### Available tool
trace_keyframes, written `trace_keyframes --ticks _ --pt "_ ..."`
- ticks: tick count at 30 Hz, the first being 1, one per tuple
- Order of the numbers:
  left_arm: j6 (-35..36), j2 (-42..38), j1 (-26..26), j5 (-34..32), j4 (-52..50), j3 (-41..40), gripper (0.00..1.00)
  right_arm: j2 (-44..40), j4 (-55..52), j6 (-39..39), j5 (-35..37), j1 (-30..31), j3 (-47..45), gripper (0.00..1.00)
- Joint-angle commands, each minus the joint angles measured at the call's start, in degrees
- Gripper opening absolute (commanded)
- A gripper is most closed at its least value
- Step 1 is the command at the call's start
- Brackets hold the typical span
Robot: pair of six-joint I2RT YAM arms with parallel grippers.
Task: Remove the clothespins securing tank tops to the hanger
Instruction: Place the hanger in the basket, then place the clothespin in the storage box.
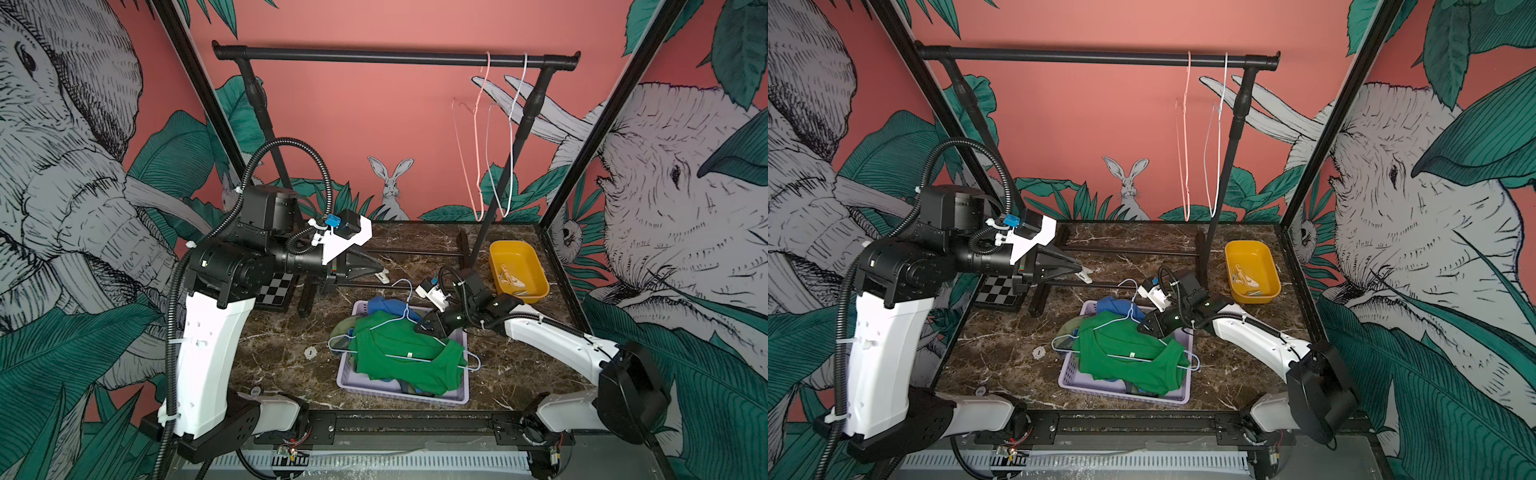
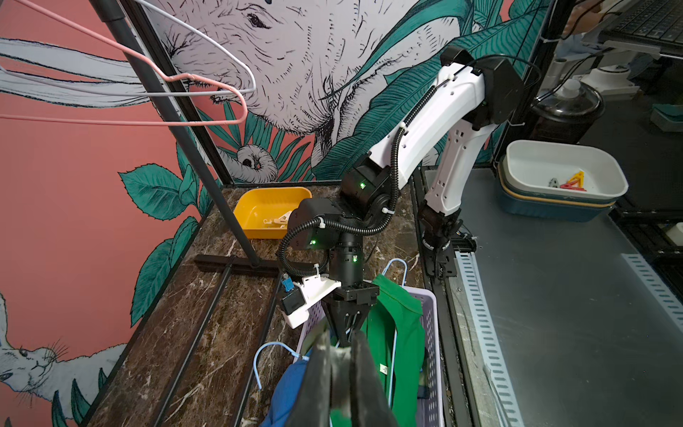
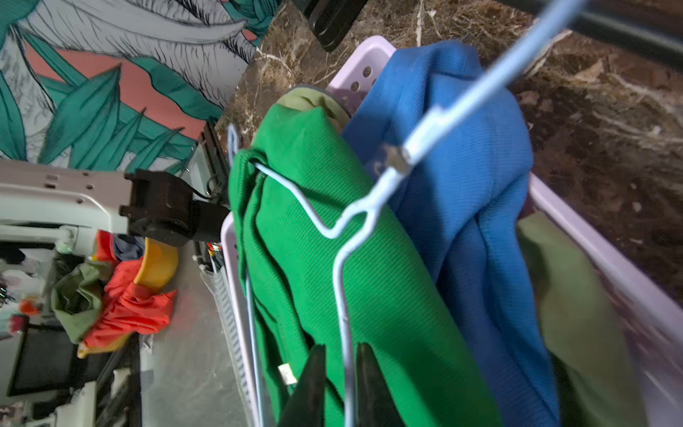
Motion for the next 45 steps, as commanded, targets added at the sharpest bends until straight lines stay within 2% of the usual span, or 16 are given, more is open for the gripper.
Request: trace_keyframes --ticks 1,5,9,12,17,24,28,32,45 --pt "-4.7 -0.1 -0.2 1.9 5.1 -2.2 0.0 -2.3 1.4 0.3 1.8 -0.6 -1.2 0.37" --pt "-8.2 0.6 -0.2 1.7 8.4 -3.4 0.0 -6.2 0.2 0.5 5.1 -1.6 -1.7 0.46" --pt "-11.5 1.2 -0.2 2.3 11.1 -3.6 0.0 -10.8 -2.4 0.3 11.4 -2.5 0.5 0.49" --pt "-14.1 1.6 -0.2 2.6 13.3 -4.7 0.0 -14.3 -4.9 -0.6 13.2 -2.6 3.8 0.5" --pt "-18.4 2.4 -0.2 3.7 16.7 -7.1 0.0 -20.2 -1.3 2.2 3.9 -1.9 7.1 0.5" --pt "-25.0 3.3 -0.1 9.1 21.5 -9.0 0.0 -27.0 10.4 7.0 2.2 1.3 11.0 0.54" --pt "-31.2 3.5 -0.2 15.3 27.0 -11.3 0.0 -24.7 15.3 8.7 -0.1 1.8 14.7 0.56" --pt "-33.7 3.4 -0.2 18.9 29.4 -12.7 0.0 -20.7 18.6 9.2 0.0 2.8 18.3 0.57" --pt "-36.4 2.8 -0.2 20.6 32.6 -14.3 0.0 -10.9 22.1 9.9 -3.7 5.7 27.7 0.57"
